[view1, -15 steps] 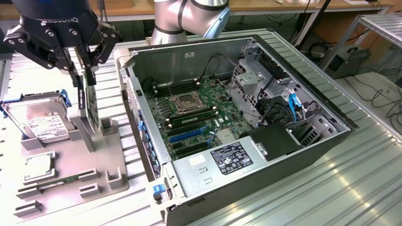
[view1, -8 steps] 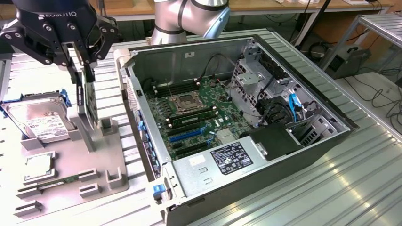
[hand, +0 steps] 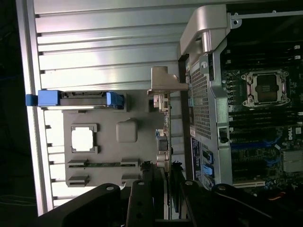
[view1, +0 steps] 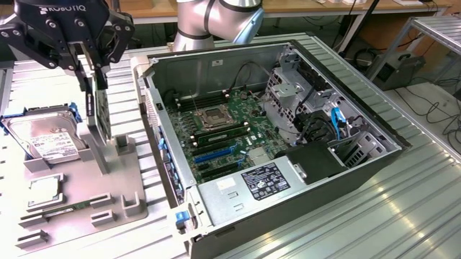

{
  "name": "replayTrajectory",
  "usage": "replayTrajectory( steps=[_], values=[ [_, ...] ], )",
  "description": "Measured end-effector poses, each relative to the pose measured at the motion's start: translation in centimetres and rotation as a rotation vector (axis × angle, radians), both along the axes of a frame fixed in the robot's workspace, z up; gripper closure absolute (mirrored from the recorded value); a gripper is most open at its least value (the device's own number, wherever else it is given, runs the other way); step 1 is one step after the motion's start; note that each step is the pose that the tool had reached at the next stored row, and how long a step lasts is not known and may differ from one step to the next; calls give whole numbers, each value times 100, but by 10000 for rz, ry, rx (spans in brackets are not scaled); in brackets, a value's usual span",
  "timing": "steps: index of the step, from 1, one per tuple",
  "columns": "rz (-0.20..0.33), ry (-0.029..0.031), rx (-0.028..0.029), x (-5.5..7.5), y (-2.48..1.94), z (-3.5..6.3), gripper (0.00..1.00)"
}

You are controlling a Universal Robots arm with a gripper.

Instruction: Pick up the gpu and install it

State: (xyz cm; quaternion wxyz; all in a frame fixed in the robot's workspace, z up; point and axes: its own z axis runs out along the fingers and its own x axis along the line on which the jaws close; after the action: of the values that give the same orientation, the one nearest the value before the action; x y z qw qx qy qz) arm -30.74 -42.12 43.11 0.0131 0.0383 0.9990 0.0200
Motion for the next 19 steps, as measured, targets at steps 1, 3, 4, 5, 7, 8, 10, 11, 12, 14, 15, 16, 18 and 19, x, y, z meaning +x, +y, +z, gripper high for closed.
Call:
replayTrajectory(
  steps=[1, 3, 4, 5, 7, 8, 10, 11, 12, 14, 15, 16, 18, 19],
  values=[
    [0, 0, 0, 0, 0, 6, 73],
    [0, 0, 1, 0, 0, 21, 73],
    [0, 0, 0, 0, 1, 31, 73],
    [0, 0, 0, 0, 1, 38, 73],
    [0, 0, 1, 0, 1, 52, 73],
    [0, 0, 0, 0, 1, 59, 73],
    [0, 0, 0, 0, 1, 74, 73],
    [0, 0, 0, 0, 1, 81, 73],
    [0, 0, 0, 0, 2, 89, 73],
    [-1, 0, 0, 0, 2, 104, 73],
    [0, 0, 0, 0, 2, 112, 73],
    [0, 0, 0, 0, 2, 121, 73],
    [0, 0, 0, 0, 3, 139, 73],
    [0, 0, 0, 0, 3, 148, 73]
  ],
)
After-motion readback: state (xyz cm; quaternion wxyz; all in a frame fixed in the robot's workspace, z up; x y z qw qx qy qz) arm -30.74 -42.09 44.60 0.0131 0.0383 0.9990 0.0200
